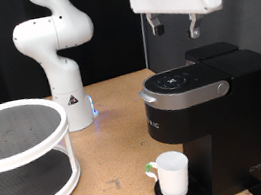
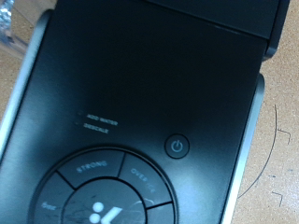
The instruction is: Make a cup of coffee with the keurig machine
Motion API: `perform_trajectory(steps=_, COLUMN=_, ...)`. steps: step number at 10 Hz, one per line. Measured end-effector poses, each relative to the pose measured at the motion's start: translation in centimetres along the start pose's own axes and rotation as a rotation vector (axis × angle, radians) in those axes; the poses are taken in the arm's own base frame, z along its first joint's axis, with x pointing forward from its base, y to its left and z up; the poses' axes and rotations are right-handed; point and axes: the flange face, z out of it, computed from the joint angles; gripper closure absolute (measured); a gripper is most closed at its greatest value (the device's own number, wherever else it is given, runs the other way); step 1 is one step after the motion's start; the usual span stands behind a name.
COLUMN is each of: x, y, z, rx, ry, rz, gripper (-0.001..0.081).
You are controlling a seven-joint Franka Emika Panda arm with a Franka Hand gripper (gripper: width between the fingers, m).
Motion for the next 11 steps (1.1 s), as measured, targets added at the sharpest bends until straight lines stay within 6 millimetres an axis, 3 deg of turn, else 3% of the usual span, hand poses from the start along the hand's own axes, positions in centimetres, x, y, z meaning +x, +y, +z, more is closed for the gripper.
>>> perform_trajectory(steps=1, x=0.0, y=0.3, z=0.7, rx=0.002, ry=0.001, rz=0.003, gripper=0.0105)
perform_trajectory(steps=2, x=-0.1, y=0.5, z=1.6, rx=0.01, ry=-0.002, rz=0.007, gripper=0.0105)
perform_trajectory(steps=4, x=-0.4, y=0.9, z=3.6, rx=0.032, ry=-0.017, rz=0.014, gripper=0.0466)
perform_trajectory(steps=5, x=-0.7, y=1.0, z=4.7, rx=0.035, ry=-0.023, rz=0.014, gripper=0.0466)
perform_trajectory(steps=6, x=-1.1, y=1.0, z=5.9, rx=0.038, ry=-0.035, rz=0.011, gripper=0.06)
perform_trajectory(steps=7, x=-1.4, y=1.0, z=6.8, rx=0.038, ry=-0.041, rz=0.011, gripper=0.06)
perform_trajectory(steps=8, x=-1.7, y=1.0, z=7.5, rx=0.034, ry=-0.042, rz=0.013, gripper=0.0755)
perform_trajectory(steps=11, x=-2.2, y=1.0, z=8.7, rx=0.026, ry=-0.037, rz=0.018, gripper=0.0803)
